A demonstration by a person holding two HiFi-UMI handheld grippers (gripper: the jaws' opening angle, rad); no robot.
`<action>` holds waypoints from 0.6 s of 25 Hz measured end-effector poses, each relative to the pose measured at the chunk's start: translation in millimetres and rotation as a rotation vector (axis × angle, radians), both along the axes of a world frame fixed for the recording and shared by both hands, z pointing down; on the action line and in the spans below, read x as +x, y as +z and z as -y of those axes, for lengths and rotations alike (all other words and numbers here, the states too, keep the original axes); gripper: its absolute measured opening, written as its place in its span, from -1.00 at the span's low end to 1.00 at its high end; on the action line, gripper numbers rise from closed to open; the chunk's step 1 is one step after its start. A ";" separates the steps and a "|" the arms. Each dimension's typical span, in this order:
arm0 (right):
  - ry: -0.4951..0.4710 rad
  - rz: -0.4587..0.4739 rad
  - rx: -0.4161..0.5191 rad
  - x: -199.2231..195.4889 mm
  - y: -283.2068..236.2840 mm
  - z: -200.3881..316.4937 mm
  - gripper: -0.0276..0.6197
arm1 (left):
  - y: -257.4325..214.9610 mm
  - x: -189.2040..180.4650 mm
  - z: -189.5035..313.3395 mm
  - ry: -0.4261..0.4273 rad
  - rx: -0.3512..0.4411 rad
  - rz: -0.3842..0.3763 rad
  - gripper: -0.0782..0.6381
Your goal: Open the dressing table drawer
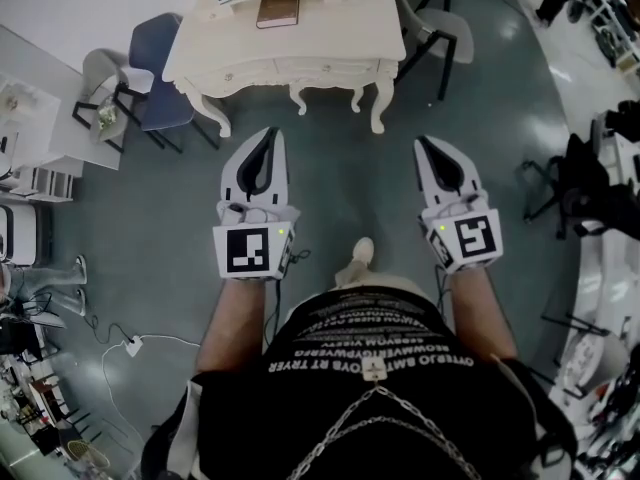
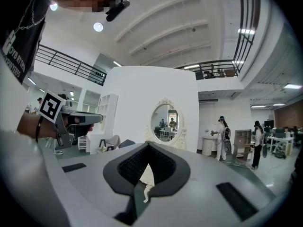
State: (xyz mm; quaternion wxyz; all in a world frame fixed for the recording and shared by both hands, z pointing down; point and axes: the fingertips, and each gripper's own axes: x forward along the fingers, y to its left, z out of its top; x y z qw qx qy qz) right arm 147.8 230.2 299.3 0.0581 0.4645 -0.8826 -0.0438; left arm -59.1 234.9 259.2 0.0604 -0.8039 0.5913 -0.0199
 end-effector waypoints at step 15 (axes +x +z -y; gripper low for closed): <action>-0.040 0.002 0.003 19.8 -7.0 79.1 -0.91 | -9.2 19.5 71.9 -0.041 0.024 0.002 -0.77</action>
